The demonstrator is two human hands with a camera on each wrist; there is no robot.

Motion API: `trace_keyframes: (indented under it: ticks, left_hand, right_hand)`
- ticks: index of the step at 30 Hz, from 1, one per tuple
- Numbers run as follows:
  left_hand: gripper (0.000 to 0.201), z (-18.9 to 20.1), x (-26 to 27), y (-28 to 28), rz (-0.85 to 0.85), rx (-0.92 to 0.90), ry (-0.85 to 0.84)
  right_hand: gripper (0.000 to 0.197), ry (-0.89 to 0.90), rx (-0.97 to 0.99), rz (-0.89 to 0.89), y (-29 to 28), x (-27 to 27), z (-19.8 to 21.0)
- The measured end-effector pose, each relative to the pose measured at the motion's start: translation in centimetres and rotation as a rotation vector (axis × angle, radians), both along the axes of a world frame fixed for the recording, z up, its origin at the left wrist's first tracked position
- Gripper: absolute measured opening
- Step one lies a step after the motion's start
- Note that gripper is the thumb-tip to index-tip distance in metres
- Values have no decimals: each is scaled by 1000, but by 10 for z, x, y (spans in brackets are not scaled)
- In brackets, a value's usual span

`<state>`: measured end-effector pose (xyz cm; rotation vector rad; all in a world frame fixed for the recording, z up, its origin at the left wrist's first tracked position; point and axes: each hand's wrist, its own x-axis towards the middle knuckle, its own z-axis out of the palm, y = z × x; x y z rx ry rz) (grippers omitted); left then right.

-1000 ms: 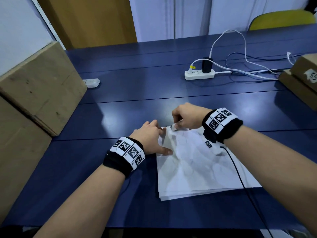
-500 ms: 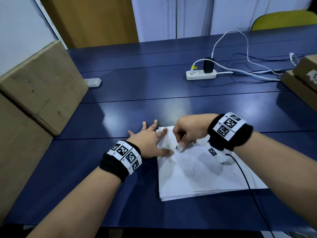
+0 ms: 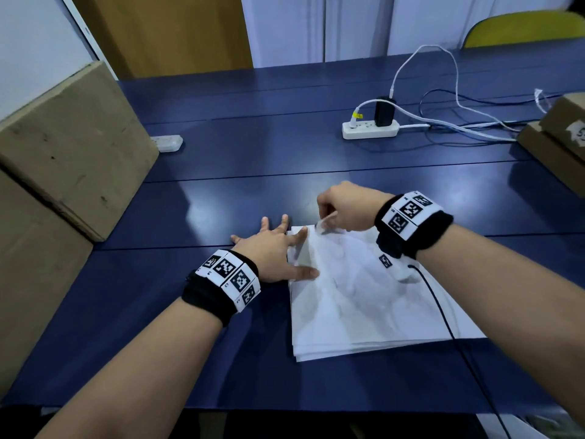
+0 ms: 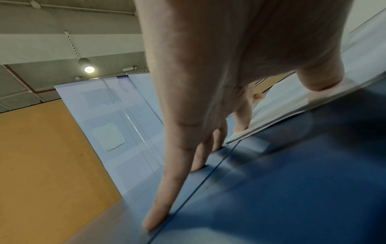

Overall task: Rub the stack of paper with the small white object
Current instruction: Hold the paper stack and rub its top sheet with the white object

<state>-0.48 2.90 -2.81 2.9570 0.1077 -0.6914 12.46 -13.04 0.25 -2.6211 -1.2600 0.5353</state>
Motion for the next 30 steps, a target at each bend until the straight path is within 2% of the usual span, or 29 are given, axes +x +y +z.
trace_keyframes:
  ticks: [1, 3, 5, 7, 11, 13, 15, 18, 20, 22, 24, 26, 28, 30]
  left_hand:
    - [99, 0, 0, 0, 3, -1, 0]
    - [99, 1, -1, -1, 11, -3, 7]
    - [101, 2, 0, -1, 17, -3, 14]
    - [102, 2, 1, -1, 14, 0, 17]
    - [100, 3, 1, -1, 18, -2, 10]
    - [99, 3, 1, -1, 22, -1, 12]
    - [100, 3, 1, -1, 20, 4, 7]
    - [101, 4, 1, -2, 20, 4, 3]
    - [101, 4, 2, -2, 22, -3, 2]
    - [101, 2, 2, 0, 16, 4, -5]
    - [101, 1, 2, 0, 19, 6, -3]
    - [102, 1, 2, 0, 19, 9, 1]
    - [102, 3, 2, -1, 21, 8, 3]
    - [102, 4, 2, -1, 22, 4, 4]
  right_hand:
    - [20, -31, 47, -37, 1, 3, -1]
    - [16, 48, 52, -19, -2, 5, -1]
    - [14, 224, -61, 83, -8, -5, -1]
    - [22, 300, -146, 144, -11, -13, -1]
    - [22, 39, 3, -21, -5, 4, -4]
    - [20, 28, 62, -64, -6, 9, -4]
    - [12, 150, -5, 21, -11, 1, 1]
    - [14, 307, -158, 149, -16, -16, 3]
    - [15, 201, -126, 111, -12, -12, 1]
    - [14, 46, -44, -17, -7, -1, -1]
    - [15, -13, 21, -84, -6, 4, -1]
    - [14, 83, -13, -17, -12, 1, 1]
    - [15, 241, -148, 106, -16, -10, 3]
    - [13, 279, -198, 151, -16, -16, 1]
